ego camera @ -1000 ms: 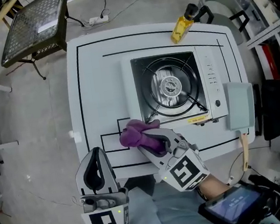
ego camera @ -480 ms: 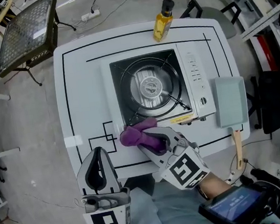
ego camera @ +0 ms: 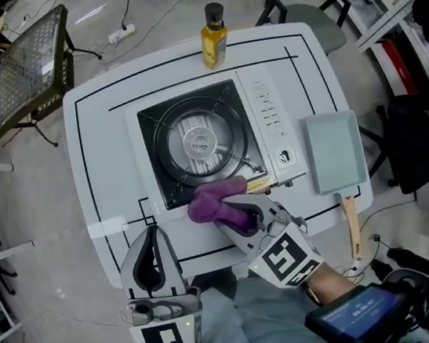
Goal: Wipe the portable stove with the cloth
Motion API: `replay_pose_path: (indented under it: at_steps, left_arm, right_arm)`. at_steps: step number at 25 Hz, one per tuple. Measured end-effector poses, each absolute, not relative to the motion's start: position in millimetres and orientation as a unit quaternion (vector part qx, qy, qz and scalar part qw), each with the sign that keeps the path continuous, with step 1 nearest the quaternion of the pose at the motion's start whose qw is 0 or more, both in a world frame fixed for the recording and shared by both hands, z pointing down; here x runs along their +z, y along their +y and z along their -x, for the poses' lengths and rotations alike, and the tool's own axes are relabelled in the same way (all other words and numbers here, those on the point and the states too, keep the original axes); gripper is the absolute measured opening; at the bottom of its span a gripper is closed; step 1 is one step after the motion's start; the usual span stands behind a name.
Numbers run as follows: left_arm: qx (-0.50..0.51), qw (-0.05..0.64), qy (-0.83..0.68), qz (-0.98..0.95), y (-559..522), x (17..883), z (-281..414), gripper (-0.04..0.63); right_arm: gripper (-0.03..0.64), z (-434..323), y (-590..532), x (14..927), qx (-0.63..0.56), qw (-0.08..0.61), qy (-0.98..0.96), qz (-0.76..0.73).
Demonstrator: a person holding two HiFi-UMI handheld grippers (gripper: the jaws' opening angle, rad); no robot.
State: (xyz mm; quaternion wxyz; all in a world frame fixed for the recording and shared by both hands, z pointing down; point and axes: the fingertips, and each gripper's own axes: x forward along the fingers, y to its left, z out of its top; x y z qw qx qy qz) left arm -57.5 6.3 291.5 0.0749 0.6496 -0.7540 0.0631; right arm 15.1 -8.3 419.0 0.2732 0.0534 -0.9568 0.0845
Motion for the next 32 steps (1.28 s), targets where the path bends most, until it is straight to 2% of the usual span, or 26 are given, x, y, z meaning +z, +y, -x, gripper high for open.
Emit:
replay_pose_path:
  at_steps: [11, 15, 32]
  left_arm:
    - [0.074, 0.071, -0.729, -0.677, -25.9, 291.1, 17.7, 0.018]
    - [0.098, 0.097, -0.725, -0.675, -24.0, 306.2, 7.7, 0.018]
    - [0.109, 0.082, -0.673, -0.727, -69.1, 301.9, -60.1, 0.018]
  right_arm:
    - [0.126, -57.3, -34.8, 420.2, 0.096, 0.27, -0.954, -0.087]
    - [0.126, -74.6, -42.6, 422.4, 0.105, 0.275, -0.95, -0.102]
    - [0.126, -148.9, -80.7, 426.3, 0.128, 0.266, -0.937, -0.185]
